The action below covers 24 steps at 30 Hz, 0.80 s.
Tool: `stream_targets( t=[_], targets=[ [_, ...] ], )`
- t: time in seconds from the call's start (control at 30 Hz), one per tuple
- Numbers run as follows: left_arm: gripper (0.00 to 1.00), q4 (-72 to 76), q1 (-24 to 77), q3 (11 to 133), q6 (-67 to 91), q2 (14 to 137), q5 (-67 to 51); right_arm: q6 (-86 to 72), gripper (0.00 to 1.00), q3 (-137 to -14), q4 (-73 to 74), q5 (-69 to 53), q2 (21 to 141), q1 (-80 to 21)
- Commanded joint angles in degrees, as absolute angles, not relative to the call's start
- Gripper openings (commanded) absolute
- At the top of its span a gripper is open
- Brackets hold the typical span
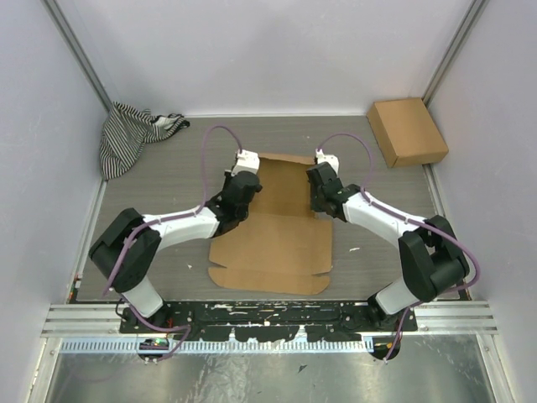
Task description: Fold the paper box
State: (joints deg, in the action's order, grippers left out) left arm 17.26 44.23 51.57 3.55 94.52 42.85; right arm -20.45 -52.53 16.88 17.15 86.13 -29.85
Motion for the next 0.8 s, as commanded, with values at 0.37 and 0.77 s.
stream_targets(
  t=[0.37, 0.77],
  targets=[
    [0.25, 2.6, 45.8, 52.4, 9.0, 91.2, 45.1, -26.5, 0.01, -58.5, 21.8, 18.7, 87.2, -31.1],
    [0.55, -12.5, 45.3, 51.6, 16.2, 77.8, 39.3, -31.0, 0.02, -63.1, 27.4, 16.3, 90.6, -31.1]
  ],
)
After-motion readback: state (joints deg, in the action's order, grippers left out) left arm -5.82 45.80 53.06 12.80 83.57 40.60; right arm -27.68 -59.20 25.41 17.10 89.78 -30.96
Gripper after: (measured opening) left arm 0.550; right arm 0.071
